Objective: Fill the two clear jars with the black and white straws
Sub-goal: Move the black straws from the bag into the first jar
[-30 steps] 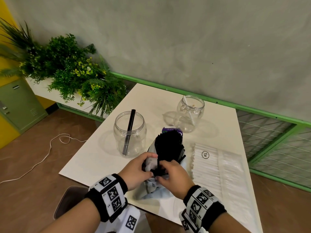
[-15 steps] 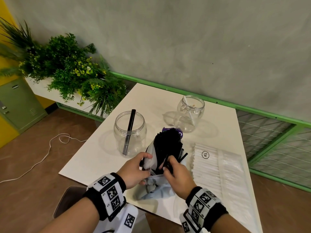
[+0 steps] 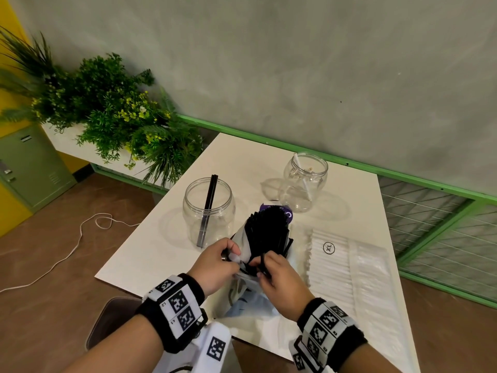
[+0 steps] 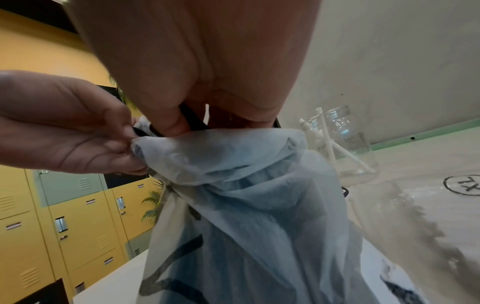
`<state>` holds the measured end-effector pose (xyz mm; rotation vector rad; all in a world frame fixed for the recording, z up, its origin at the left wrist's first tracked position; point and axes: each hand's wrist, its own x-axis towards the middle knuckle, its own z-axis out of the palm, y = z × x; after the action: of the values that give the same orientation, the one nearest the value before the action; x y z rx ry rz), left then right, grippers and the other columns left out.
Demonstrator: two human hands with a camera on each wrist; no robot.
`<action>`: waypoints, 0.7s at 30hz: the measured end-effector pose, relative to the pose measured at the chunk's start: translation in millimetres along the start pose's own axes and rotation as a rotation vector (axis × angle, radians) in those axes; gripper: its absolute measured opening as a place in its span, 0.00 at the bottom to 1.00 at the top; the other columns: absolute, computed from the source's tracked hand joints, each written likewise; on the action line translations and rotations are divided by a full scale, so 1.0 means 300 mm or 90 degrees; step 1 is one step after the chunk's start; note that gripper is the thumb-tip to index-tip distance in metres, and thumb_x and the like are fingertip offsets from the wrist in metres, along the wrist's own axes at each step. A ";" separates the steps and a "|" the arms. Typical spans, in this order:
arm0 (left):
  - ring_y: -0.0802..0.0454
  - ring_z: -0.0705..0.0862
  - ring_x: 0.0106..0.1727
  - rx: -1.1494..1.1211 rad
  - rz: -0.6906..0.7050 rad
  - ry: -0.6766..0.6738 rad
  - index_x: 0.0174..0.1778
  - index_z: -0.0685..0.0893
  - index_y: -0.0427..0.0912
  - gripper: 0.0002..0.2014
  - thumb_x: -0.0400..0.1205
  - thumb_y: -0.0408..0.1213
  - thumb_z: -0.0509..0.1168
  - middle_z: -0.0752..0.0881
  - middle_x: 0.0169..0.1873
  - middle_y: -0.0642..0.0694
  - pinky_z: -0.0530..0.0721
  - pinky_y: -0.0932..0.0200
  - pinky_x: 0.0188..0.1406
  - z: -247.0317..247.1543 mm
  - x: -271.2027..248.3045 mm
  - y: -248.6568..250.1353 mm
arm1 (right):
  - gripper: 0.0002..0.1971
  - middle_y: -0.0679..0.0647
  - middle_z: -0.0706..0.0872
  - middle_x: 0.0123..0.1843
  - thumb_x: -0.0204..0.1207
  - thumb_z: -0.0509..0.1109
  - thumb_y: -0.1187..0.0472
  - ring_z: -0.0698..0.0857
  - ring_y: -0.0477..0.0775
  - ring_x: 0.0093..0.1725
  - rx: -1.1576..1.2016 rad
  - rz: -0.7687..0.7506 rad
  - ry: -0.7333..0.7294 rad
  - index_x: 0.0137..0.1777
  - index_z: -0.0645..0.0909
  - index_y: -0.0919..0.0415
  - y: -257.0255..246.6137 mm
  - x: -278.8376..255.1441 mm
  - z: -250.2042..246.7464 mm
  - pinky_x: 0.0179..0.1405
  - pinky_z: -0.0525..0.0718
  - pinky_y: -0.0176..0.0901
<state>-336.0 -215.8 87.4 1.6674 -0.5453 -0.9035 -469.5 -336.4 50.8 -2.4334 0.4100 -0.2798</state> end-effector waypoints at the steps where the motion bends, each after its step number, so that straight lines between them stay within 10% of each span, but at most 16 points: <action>1: 0.50 0.75 0.36 -0.023 -0.009 0.004 0.37 0.77 0.43 0.10 0.70 0.23 0.62 0.76 0.34 0.46 0.77 0.51 0.43 0.005 0.001 0.006 | 0.24 0.48 0.77 0.53 0.73 0.53 0.50 0.77 0.52 0.55 0.002 0.000 -0.011 0.61 0.81 0.59 0.002 0.000 -0.002 0.59 0.75 0.40; 6: 0.51 0.78 0.38 -0.095 -0.037 -0.013 0.36 0.76 0.45 0.09 0.64 0.34 0.68 0.77 0.33 0.47 0.82 0.47 0.46 0.028 -0.003 0.020 | 0.26 0.44 0.72 0.48 0.69 0.58 0.47 0.78 0.53 0.52 0.029 0.000 0.003 0.59 0.83 0.63 0.006 0.006 -0.014 0.54 0.76 0.41; 12: 0.47 0.78 0.40 -0.065 -0.014 -0.016 0.41 0.76 0.42 0.13 0.76 0.18 0.60 0.77 0.41 0.43 0.80 0.51 0.43 0.019 0.000 0.010 | 0.15 0.36 0.75 0.44 0.70 0.69 0.51 0.78 0.45 0.48 0.071 0.011 0.053 0.51 0.84 0.59 0.026 0.008 -0.009 0.48 0.73 0.28; 16: 0.46 0.78 0.40 -0.038 -0.002 0.007 0.39 0.77 0.43 0.14 0.76 0.17 0.58 0.78 0.38 0.43 0.80 0.50 0.42 0.004 0.000 -0.007 | 0.06 0.46 0.82 0.41 0.73 0.69 0.55 0.80 0.46 0.43 0.081 0.046 0.066 0.47 0.76 0.51 0.022 -0.006 -0.015 0.44 0.77 0.39; 21: 0.47 0.78 0.39 0.010 0.013 0.018 0.33 0.80 0.51 0.21 0.75 0.16 0.58 0.79 0.34 0.47 0.83 0.36 0.52 0.003 0.006 -0.025 | 0.22 0.44 0.84 0.50 0.73 0.65 0.50 0.84 0.56 0.50 0.014 0.080 0.168 0.66 0.67 0.42 0.025 -0.022 0.003 0.51 0.83 0.52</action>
<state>-336.4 -215.5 79.7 1.6832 -0.5499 -0.8616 -477.0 -339.1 44.9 -2.3435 0.6693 -0.5502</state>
